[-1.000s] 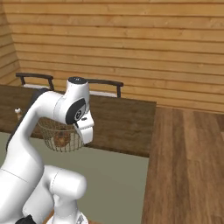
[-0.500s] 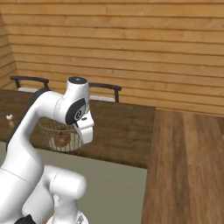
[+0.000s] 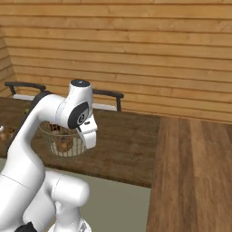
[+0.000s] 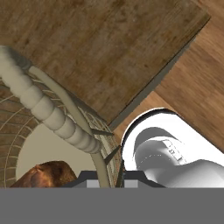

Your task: Open the cabinet, pick up the bread from the cabinet and place it in the basket. Then move the basket to the dining counter.

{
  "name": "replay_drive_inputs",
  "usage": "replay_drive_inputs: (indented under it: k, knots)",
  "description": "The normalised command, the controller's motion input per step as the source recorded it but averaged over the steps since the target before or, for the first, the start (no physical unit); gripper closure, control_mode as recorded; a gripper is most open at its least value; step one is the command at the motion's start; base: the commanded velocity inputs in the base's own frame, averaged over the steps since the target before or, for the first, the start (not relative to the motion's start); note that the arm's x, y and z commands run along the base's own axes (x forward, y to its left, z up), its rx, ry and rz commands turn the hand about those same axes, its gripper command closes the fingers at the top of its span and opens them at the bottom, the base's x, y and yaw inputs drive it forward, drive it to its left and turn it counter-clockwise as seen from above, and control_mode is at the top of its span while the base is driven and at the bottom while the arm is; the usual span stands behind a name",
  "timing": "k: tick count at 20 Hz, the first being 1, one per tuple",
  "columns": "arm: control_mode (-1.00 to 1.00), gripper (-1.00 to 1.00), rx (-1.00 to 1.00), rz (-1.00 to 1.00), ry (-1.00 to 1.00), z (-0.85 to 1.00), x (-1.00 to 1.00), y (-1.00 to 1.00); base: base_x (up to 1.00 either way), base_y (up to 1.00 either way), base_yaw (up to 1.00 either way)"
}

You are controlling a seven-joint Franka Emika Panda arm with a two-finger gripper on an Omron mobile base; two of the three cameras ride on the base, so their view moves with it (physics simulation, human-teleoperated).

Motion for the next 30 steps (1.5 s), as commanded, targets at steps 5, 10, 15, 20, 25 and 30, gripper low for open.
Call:
replay_drive_inputs:
  k: [5,10,15,20,25,30]
  knots:
    - [-1.00,1.00,0.00,0.03,0.00,-0.01,0.21,-0.01,0.33,-0.02,0.03]
    - [-1.00,1.00,0.00,0.08,0.00,-0.10,0.55,-0.04,0.00,0.00,0.00]
    - [-1.00,1.00,0.00,0.06,0.00,-0.09,0.64,-0.11,0.00,0.00,0.00]
    - [-1.00,1.00,0.00,0.08,-0.06,-0.26,0.59,-0.19,0.00,0.00,0.00]
    - [-1.00,1.00,0.00,0.04,-0.17,-0.56,0.45,-0.17,0.00,0.00,0.00]
    - [-1.00,1.00,-0.04,0.00,-0.16,-0.68,0.14,0.00,0.00,0.00,0.00]
